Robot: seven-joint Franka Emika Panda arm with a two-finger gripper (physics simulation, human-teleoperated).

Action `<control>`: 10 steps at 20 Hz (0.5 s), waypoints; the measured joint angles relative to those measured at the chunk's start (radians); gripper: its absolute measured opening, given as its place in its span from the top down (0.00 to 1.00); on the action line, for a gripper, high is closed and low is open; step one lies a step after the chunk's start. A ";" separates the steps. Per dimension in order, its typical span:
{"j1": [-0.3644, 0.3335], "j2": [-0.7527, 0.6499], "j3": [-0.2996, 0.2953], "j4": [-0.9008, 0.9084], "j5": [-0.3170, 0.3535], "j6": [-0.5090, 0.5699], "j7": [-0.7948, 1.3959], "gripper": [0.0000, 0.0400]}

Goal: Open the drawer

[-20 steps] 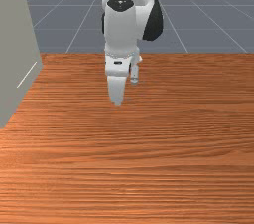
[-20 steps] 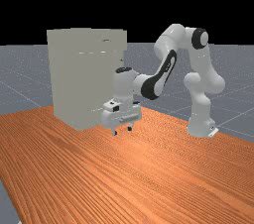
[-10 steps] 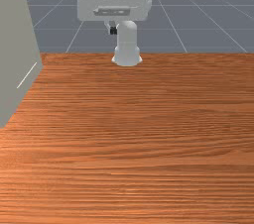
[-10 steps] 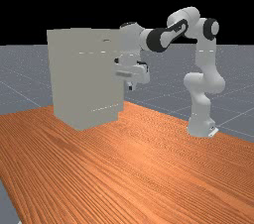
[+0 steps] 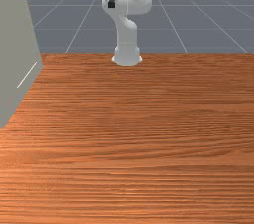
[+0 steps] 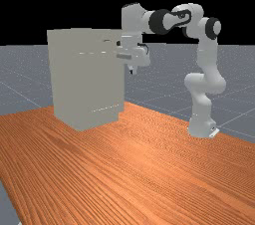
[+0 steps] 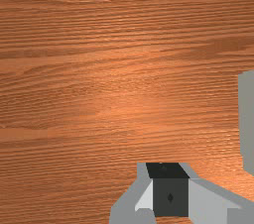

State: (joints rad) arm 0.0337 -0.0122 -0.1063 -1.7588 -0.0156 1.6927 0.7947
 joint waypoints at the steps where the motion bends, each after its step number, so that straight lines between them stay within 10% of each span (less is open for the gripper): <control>1: -0.002 0.001 -0.003 0.066 0.001 -0.045 -0.001 1.00; 7: -0.042 -0.003 -0.045 0.343 -0.028 -0.182 -0.009 1.00; 8: -0.049 0.001 -0.052 0.403 -0.035 -0.210 -0.010 0.61; 10: -0.064 0.011 -0.070 0.525 -0.039 -0.268 -0.019 0.22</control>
State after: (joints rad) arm -0.0305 -0.0014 -0.1764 -1.2335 -0.0547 1.4247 0.7762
